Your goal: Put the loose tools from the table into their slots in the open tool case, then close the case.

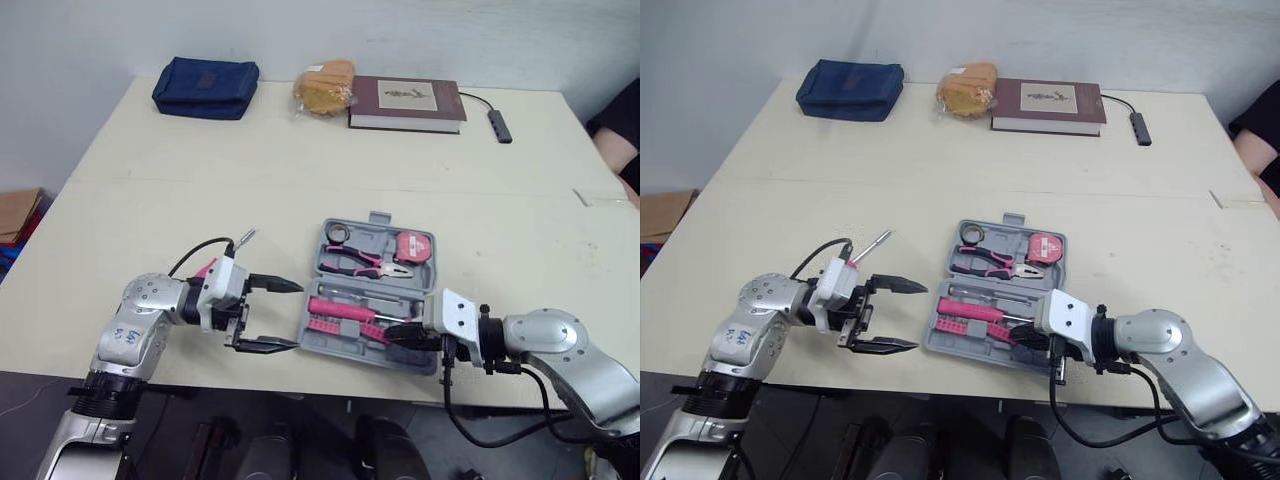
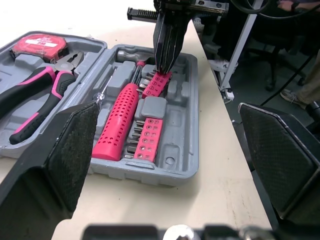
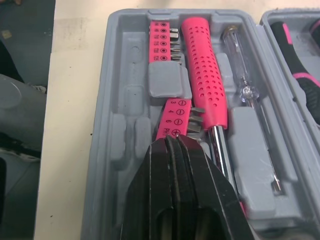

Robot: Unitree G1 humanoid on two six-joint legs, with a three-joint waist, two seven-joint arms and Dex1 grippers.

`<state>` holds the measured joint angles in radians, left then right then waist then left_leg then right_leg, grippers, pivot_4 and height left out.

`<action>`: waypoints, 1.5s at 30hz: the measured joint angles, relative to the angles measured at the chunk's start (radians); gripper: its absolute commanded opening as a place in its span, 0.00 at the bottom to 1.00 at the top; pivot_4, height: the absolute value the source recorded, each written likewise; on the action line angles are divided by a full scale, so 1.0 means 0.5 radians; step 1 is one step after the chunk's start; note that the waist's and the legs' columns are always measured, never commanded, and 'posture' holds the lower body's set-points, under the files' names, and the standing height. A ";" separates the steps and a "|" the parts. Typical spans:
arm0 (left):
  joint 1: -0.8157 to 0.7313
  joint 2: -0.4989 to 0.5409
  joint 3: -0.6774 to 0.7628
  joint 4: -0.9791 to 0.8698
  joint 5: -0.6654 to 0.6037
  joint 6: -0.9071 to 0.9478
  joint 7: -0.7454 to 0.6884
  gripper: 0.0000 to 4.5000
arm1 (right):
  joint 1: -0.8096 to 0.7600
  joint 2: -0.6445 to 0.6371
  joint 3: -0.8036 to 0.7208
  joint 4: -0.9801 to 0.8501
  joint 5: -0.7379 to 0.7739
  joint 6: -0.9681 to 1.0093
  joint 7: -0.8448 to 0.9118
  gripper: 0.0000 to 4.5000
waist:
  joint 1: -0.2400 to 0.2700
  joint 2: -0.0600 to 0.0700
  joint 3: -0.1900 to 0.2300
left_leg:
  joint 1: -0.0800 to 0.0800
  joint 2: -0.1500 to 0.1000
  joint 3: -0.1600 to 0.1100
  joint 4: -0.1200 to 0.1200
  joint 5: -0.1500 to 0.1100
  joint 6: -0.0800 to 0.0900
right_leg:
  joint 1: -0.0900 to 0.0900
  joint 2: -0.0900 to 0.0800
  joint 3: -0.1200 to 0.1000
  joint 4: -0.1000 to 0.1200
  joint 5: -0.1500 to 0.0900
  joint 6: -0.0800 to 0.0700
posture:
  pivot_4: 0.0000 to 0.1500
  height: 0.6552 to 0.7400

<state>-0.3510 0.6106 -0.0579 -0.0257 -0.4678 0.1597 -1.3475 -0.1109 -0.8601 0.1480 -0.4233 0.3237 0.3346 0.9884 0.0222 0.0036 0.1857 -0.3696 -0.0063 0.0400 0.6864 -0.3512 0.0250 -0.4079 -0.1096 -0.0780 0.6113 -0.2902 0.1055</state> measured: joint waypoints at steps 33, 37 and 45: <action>0.192 0.283 0.531 0.409 0.084 -0.276 0.312 1.00 | 0.965 0.156 -1.232 -0.012 0.449 -0.449 0.199 0.66 | -0.008 -0.019 -0.011 | 0.030 0.007 -0.003 -0.010 -0.007 -0.002 | 0.031 -0.008 0.014 -0.016 0.000 -0.005 | 1.00 1.00; 0.397 0.381 0.768 0.621 0.098 -0.393 0.429 1.00 | 1.190 0.283 -1.556 0.183 0.289 -0.867 0.247 0.99 | -0.011 -0.019 -0.012 | 0.034 0.007 -0.001 -0.012 -0.015 -0.002 | 0.031 -0.009 0.019 -0.020 -0.001 -0.007 | 1.00 1.00; 0.606 0.602 1.127 1.239 0.138 -0.547 0.515 1.00 | 1.296 0.284 -1.909 1.047 0.148 -1.491 0.350 0.99 | -0.033 -0.018 -0.011 | 0.036 0.006 0.001 -0.018 -0.018 0.000 | 0.031 -0.015 0.022 -0.025 -0.001 -0.007 | 1.00 1.00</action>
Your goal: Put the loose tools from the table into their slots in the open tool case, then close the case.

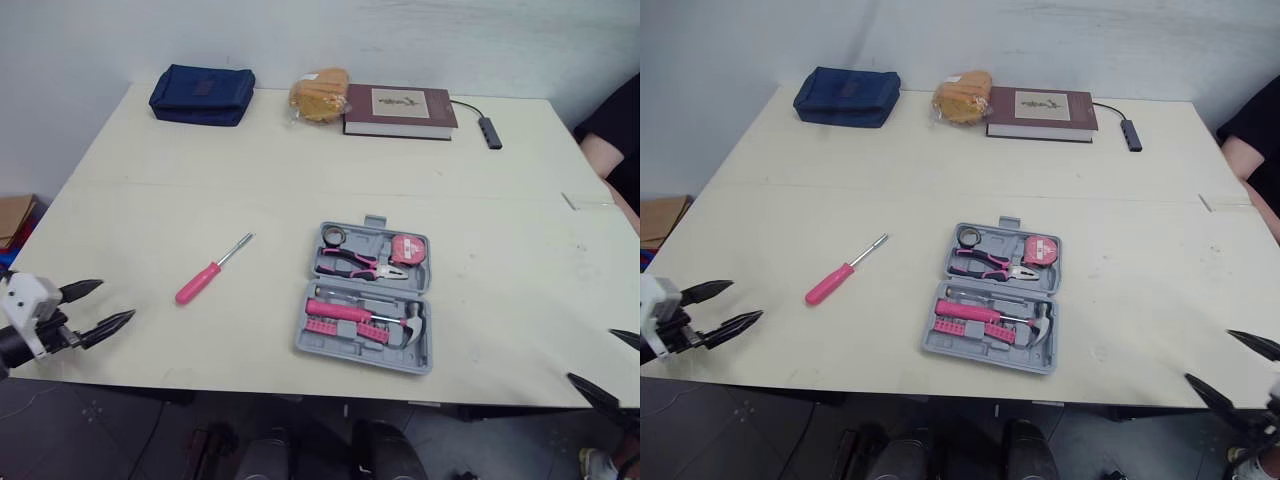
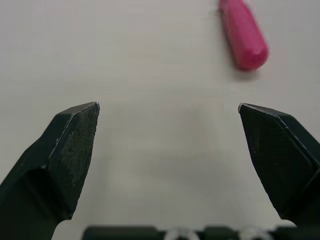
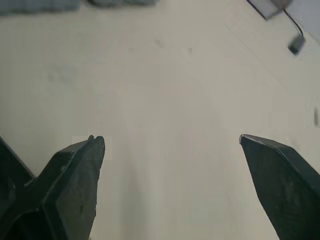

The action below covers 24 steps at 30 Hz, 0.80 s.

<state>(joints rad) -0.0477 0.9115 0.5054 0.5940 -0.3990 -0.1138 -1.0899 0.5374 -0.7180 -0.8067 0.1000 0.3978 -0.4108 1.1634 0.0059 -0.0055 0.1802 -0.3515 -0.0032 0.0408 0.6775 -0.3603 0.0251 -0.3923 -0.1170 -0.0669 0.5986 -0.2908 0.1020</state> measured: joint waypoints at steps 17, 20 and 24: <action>-0.148 -0.144 -0.259 -0.778 -0.123 0.786 0.302 1.00 | -0.424 0.028 0.485 -0.638 0.348 0.402 -0.233 0.99 | -0.016 0.015 0.001 | 0.000 0.001 0.000 -0.010 0.009 -0.009 | -0.007 0.003 0.000 0.015 -0.002 -0.004 | 1.00 1.00; -0.184 -0.146 -0.369 -0.943 -0.120 0.948 0.356 1.00 | -0.514 0.000 0.605 -0.820 0.453 0.503 -0.221 0.99 | -0.015 0.015 0.001 | -0.001 0.001 0.000 -0.006 0.009 -0.008 | -0.006 0.002 0.001 0.015 -0.001 -0.003 | 1.00 1.00; -0.219 -0.140 -0.508 -1.080 -0.044 1.185 0.490 1.00 | -0.545 -0.111 0.728 -0.985 0.561 0.615 -0.080 0.99 | -0.009 0.015 0.001 | -0.001 0.001 0.000 -0.006 0.009 -0.008 | -0.006 0.004 0.000 0.015 -0.001 -0.003 | 1.00 1.00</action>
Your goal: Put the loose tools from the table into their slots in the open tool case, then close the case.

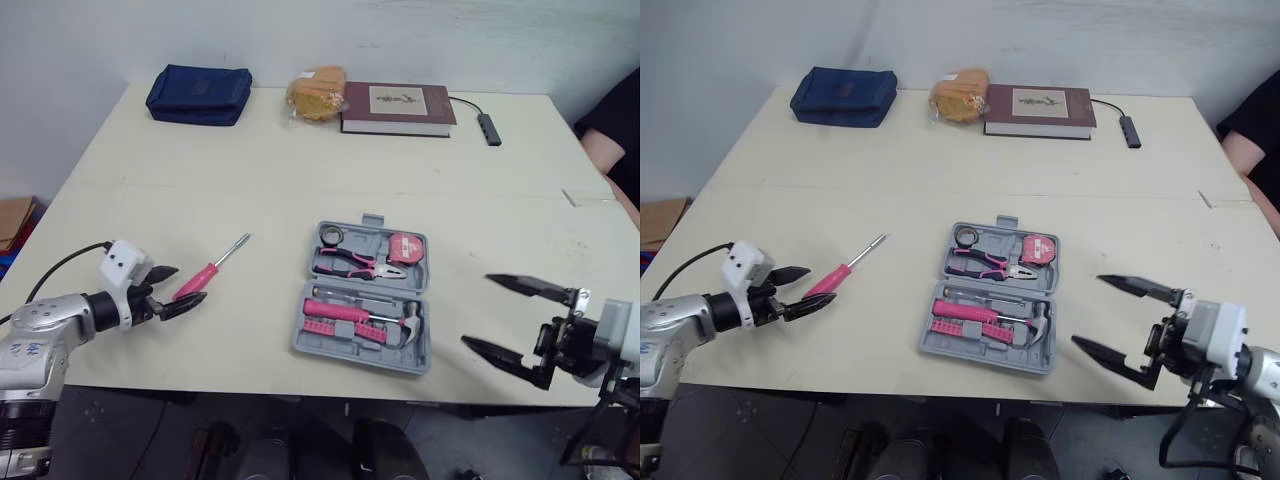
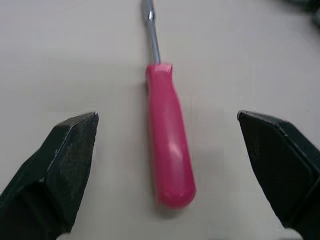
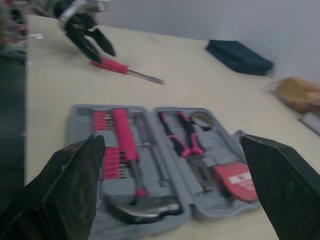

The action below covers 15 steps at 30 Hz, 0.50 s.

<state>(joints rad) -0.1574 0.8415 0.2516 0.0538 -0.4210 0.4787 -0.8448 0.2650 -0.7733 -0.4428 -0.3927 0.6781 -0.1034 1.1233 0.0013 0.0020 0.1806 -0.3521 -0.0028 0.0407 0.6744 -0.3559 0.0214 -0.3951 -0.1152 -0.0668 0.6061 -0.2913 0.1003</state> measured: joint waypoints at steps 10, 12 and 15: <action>-0.188 -0.188 -0.203 0.020 0.227 0.109 0.292 0.31 | 0.012 0.012 0.192 -0.064 -0.104 0.027 0.095 1.00 | 0.045 -0.003 0.002 | -0.001 -0.001 0.000 0.010 -0.001 0.001 | 0.002 0.000 -0.002 0.000 0.000 0.001 | 1.00 1.00; -0.188 -0.189 -0.207 0.012 0.227 0.110 0.292 0.19 | 0.037 0.028 0.191 -0.062 -0.125 0.014 0.101 1.00 | 0.048 -0.003 0.001 | -0.001 -0.001 0.000 0.010 -0.001 0.001 | 0.002 0.000 -0.002 -0.001 0.000 0.001 | 1.00 1.00; -0.200 -0.194 -0.207 0.035 0.221 0.029 0.206 0.14 | 0.134 0.079 0.154 -0.031 -0.150 -0.058 0.124 1.00 | 0.047 -0.004 0.002 | -0.002 -0.001 0.000 0.010 -0.001 0.001 | 0.002 0.001 -0.002 -0.001 0.000 0.001 | 1.00 1.00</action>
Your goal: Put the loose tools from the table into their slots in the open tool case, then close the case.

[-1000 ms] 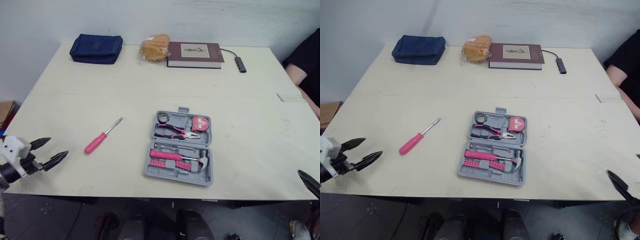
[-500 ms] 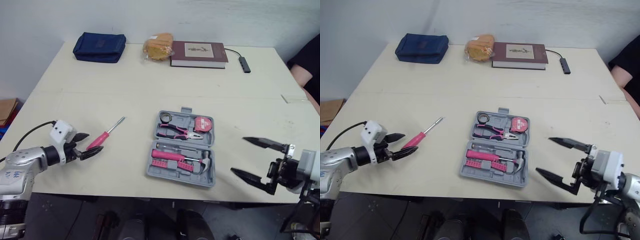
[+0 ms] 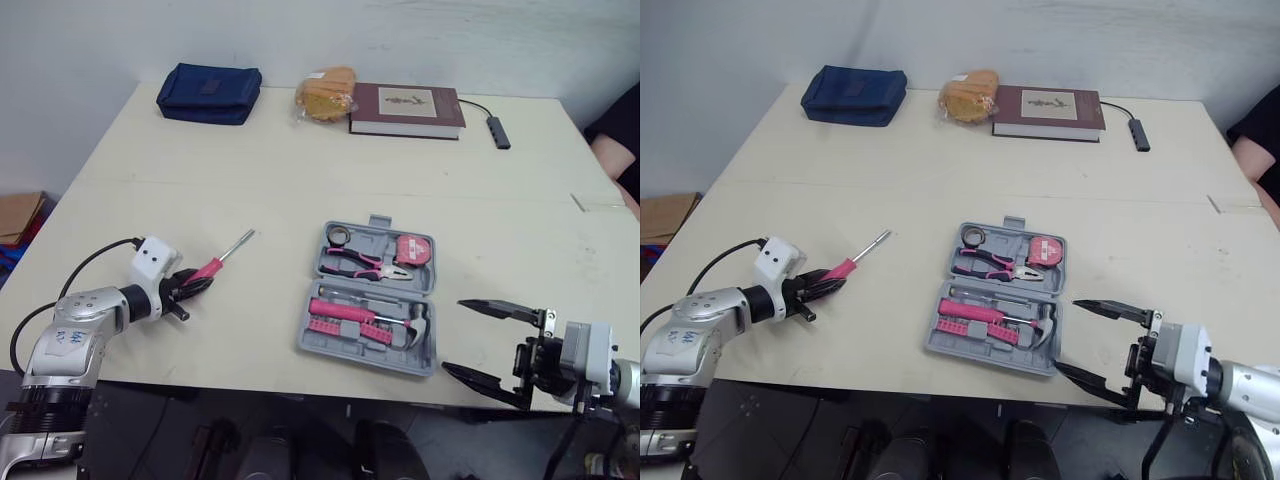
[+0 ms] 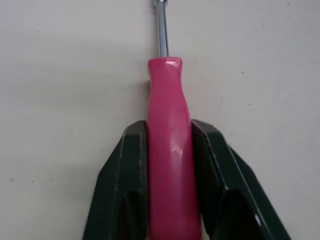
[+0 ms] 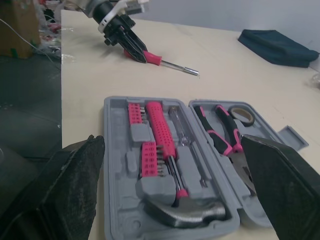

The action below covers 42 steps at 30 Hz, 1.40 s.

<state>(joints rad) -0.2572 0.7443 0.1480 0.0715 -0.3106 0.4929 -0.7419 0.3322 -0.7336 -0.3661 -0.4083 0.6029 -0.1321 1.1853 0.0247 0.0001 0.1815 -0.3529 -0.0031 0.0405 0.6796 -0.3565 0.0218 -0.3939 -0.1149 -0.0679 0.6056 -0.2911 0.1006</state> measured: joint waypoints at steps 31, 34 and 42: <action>-0.633 -0.265 -1.149 -0.581 0.111 -0.048 -0.892 0.14 | 0.495 0.085 -0.383 -0.447 0.071 0.247 -0.241 1.00 | -0.001 0.000 0.000 | 0.000 0.000 0.004 0.006 0.003 0.004 | 0.003 0.006 0.006 -0.005 0.002 0.004 | 1.00 1.00; -0.628 -0.307 -1.186 -0.571 0.165 -0.019 -0.841 0.14 | 0.496 0.086 -0.379 -0.472 0.071 0.272 -0.266 1.00 | 0.001 0.000 0.000 | -0.001 -0.001 0.004 0.006 0.003 0.005 | 0.003 0.005 0.007 -0.005 0.002 0.004 | 1.00 1.00; -0.625 -0.302 -1.226 -0.497 0.284 -0.050 -0.820 0.14 | 0.496 0.085 -0.379 -0.502 0.072 0.320 -0.287 1.00 | 0.001 0.000 0.000 | -0.001 -0.001 0.004 0.006 0.003 0.005 | 0.002 0.006 0.006 -0.005 0.002 0.004 | 1.00 1.00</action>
<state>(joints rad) -0.5695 0.5932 -0.4652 -0.1769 -0.1688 0.4677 -1.1519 0.5803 -0.6909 -0.5557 -0.6595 0.6390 0.0281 1.0420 0.0250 0.0000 0.1817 -0.3532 -0.0033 0.0424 0.6824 -0.3552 0.0243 -0.3927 -0.1122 -0.0648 0.6030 -0.2901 0.1024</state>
